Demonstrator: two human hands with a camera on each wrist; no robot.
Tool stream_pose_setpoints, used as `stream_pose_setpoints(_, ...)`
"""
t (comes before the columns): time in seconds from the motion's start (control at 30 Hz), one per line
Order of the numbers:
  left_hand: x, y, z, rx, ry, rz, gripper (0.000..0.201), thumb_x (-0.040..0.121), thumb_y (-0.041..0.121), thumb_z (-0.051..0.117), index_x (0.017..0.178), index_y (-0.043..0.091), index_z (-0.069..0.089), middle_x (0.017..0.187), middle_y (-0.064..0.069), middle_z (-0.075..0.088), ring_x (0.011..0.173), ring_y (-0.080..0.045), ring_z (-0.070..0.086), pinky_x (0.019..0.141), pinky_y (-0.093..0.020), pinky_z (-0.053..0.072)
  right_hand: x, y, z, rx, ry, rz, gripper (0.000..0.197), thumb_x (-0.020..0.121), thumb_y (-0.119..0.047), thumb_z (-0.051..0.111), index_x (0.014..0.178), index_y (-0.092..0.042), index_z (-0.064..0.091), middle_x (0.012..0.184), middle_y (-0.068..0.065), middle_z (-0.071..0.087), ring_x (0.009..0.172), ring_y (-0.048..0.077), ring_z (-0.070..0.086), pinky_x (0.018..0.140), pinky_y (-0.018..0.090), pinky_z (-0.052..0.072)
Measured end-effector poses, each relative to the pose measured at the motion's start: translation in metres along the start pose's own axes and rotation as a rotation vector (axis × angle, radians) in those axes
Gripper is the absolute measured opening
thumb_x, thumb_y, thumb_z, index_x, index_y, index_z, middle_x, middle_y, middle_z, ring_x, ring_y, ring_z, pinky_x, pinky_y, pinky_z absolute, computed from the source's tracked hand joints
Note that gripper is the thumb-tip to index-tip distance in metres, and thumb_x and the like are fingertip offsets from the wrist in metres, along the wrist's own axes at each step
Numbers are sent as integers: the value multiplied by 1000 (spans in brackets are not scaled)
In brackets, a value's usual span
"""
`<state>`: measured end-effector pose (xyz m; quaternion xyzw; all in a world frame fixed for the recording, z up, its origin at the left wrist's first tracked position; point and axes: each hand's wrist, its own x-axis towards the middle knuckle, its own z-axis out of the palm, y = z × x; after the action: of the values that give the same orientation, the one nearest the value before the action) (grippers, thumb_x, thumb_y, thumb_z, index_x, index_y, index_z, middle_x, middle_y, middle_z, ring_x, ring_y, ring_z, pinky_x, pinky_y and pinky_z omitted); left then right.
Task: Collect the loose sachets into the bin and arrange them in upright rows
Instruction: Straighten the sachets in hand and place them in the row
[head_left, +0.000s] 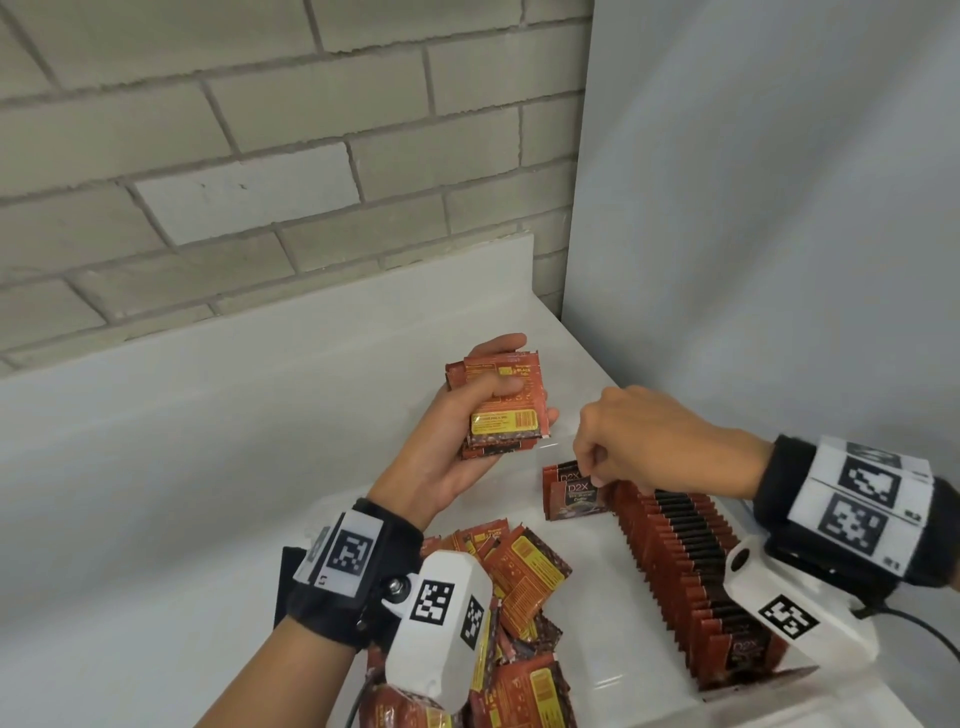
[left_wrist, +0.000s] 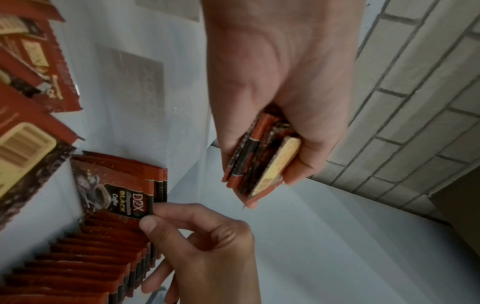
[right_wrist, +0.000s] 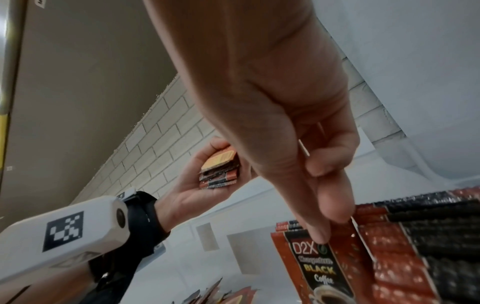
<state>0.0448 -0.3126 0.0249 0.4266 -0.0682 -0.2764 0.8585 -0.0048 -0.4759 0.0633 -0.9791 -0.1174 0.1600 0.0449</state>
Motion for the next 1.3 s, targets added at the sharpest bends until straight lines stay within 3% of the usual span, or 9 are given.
stream_pose_setpoints(0.27, 1, 0, -3, 80, -40, 6, 38, 74, 2, 64, 107, 22, 67, 94, -3, 68, 80, -18, 68, 62, -30, 55, 6, 8, 4, -5, 1, 16, 4, 81, -21, 73, 85, -21, 74, 64, -16, 46, 43, 0, 39, 76, 29, 54)
stream_pose_setpoints(0.4, 2, -1, -5, 108, -39, 13, 39, 74, 0, 69, 105, 22, 69, 101, -5, 69, 89, -22, 68, 67, -32, 56, 6, 17, -1, 124, -43, 39, 7, 82, -25, 73, 88, -22, 74, 83, -6, 72, 32, 2, 52, 57, 17, 47)
stream_pose_setpoints(0.5, 3, -2, -5, 105, -48, 22, 39, 73, -3, 70, 102, 22, 71, 103, -8, 69, 92, -24, 68, 71, -34, 57, 3, 26, -13, 361, -92, 49, 18, 79, -30, 77, 95, -23, 72, 86, 0, 75, 43, 5, 60, 46, 9, 41)
stream_pose_setpoints(0.67, 3, -2, -4, 108, -72, 18, 38, 73, -3, 70, 100, 24, 71, 103, -8, 70, 97, -26, 68, 78, -37, 58, -7, 22, -27, 878, -45, 48, 30, 77, -31, 76, 104, -21, 66, 89, -1, 74, 57, 11, 64, 46, 16, 45)
stream_pose_setpoints(0.83, 2, -1, -2, 130, -81, 16, 44, 69, -4, 77, 102, 24, 70, 105, -9, 70, 97, -26, 68, 76, -36, 58, -11, 12, -14, 1093, 68, 39, 21, 81, -20, 72, 100, -11, 65, 68, 0, 69, 54, 10, 60, 48, 18, 44)
stream_pose_setpoints(0.97, -1, 0, 1, 77, -60, -19, 46, 67, 31, 72, 110, 16, 66, 108, -10, 70, 91, -23, 70, 64, -31, 57, -16, 12, -14, 1121, 176, 9, 15, 84, -13, 70, 97, -8, 66, 56, -2, 64, 48, 7, 53, 51, 18, 44)
stream_pose_setpoints(1.1, -1, 1, 3, 105, -97, -158, 72, 64, 62, 53, 113, 11, 62, 90, -11, 69, 76, -20, 68, 64, -29, 57, -26, 13, -24, 1158, 378, -80, 7, 79, -10, 71, 83, -8, 67, 70, 5, 71, 57, 11, 64, 60, 18, 53)
stream_pose_setpoints(1.2, -1, 0, 1, 42, -96, -178, 69, 72, 62, 57, 115, 9, 62, 88, -14, 66, 73, -22, 66, 69, -34, 58, -32, 14, -24, 1072, 453, -156, 13, 73, -15, 74, 84, -9, 72, 79, 5, 75, 74, 14, 71, 76, 17, 54)
stream_pose_setpoints(1.3, -1, 0, -1, 47, -136, -177, 55, 63, 39, 84, 106, 8, 69, 91, -14, 69, 74, -23, 69, 65, -33, 59, -33, 12, -17, 984, 497, -205, 22, 67, -26, 69, 85, -13, 76, 90, -3, 74, 84, 10, 70, 81, 17, 53)
